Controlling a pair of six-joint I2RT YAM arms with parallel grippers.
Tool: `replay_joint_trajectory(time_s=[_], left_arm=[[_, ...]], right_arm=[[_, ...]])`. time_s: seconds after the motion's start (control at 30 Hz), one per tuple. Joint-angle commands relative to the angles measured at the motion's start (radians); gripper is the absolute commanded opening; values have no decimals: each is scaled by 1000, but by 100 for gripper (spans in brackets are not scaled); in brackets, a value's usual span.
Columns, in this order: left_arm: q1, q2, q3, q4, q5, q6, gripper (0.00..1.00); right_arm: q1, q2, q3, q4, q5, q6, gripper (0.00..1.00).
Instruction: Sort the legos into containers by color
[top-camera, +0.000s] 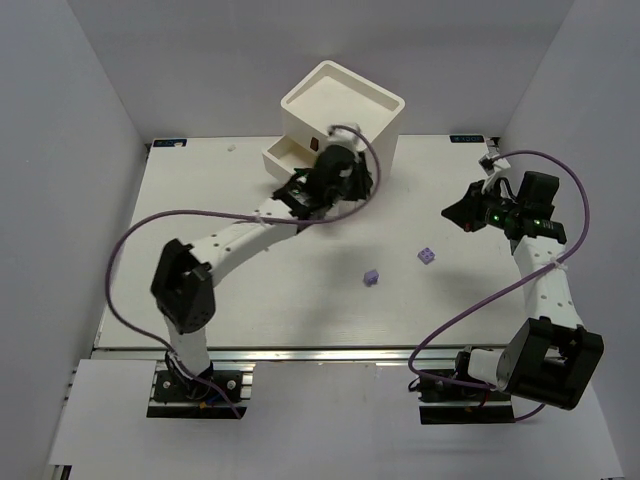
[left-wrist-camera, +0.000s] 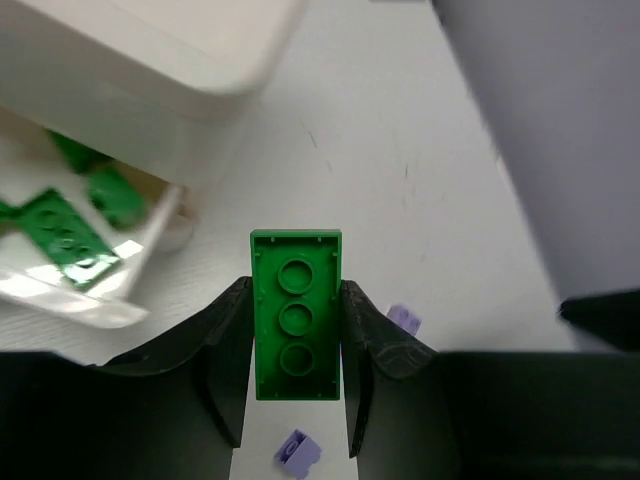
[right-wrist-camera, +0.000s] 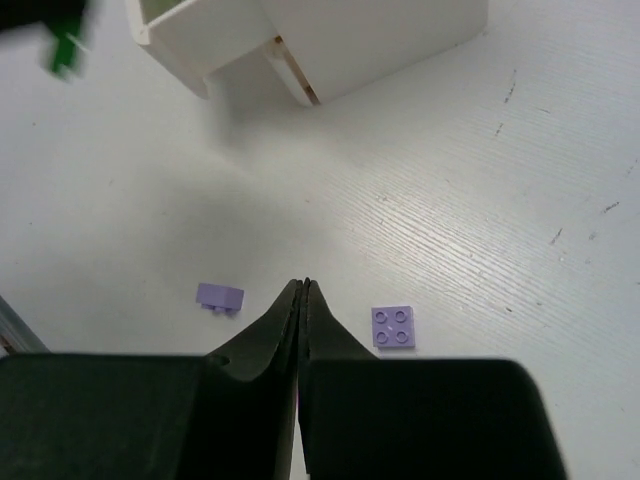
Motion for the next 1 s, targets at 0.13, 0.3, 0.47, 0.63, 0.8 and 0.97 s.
replay_joint_trajectory(time_s=[0.13, 0.3, 0.47, 0.63, 0.8, 0.97], left_arm=[[156, -262, -257, 138, 12, -419, 0], [272, -259, -285, 149, -10, -562, 0], [341, -149, -186, 164, 19, -628, 0], [390, -29, -86, 176, 85, -700, 0], [409, 28, -40, 192, 183, -719, 45], [409, -9, -69, 238, 214, -711, 61]], right_arm=[[20, -28, -43, -11, 51, -79, 0], [35, -19, -38, -8, 54, -90, 0], [63, -23, -40, -25, 54, -105, 0], [95, -35, -55, -43, 59, -128, 0], [129, -43, -64, -68, 53, -182, 11], [173, -23, -37, -223, -96, -425, 47]])
